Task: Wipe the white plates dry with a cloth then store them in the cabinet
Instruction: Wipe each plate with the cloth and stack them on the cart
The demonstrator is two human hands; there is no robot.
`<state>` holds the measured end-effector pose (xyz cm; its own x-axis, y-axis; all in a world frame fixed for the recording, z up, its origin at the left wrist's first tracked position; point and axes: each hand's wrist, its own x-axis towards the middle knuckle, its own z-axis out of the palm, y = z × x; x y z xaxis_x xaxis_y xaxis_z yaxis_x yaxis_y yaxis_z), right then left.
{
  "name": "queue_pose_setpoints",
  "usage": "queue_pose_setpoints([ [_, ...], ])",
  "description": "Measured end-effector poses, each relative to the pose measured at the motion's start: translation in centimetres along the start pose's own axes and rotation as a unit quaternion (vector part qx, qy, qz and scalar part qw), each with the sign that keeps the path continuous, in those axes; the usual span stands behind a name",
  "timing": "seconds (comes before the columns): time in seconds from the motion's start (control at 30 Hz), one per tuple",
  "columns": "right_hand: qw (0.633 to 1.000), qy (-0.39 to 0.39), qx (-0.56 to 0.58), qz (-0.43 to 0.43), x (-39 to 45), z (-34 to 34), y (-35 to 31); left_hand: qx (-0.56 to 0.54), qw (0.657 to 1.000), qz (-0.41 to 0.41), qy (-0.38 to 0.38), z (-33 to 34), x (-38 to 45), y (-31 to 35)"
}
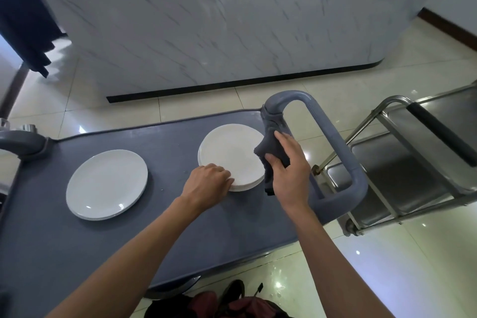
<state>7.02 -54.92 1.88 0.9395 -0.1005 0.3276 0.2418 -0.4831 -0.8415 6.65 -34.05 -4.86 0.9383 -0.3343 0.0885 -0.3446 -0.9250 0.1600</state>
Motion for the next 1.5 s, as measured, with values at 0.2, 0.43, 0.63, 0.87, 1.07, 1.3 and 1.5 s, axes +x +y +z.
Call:
queue_pose_setpoints([
  [0.2,0.999,-0.03,0.01,-0.017,0.1,3.6,-2.7,-0.039,0.995,-0.091,0.027,-1.4,-2.4,-3.5],
  [0.43,0.993,-0.105,0.035,-0.03,-1.1,10.7,-6.2,-0.053,0.979,-0.197,0.021,-2.5,-7.5,-10.1],
  [0.63,0.984,-0.168,0.033,-0.044,-2.9,18.2,-8.6,-0.099,0.947,-0.305,0.004,-3.2,-12.7,-16.1],
  [0.87,0.967,-0.251,0.041,-0.034,-4.8,26.3,-10.6,-0.17,0.87,-0.46,0.056,-2.9,-18.1,-23.8],
  [1.07,0.948,-0.312,0.024,-0.048,-6.1,32.5,-11.1,-0.222,0.829,-0.507,0.078,-1.7,-20.6,-28.2],
  [1.3,0.932,-0.339,-0.084,-0.097,-7.6,37.1,-9.6,-0.242,0.819,-0.514,0.082,-1.2,-19.8,-30.4],
  [1.5,0.923,-0.324,-0.158,-0.137,-9.1,38.5,-8.6,-0.239,0.821,-0.515,0.062,-0.7,-19.2,-31.3],
])
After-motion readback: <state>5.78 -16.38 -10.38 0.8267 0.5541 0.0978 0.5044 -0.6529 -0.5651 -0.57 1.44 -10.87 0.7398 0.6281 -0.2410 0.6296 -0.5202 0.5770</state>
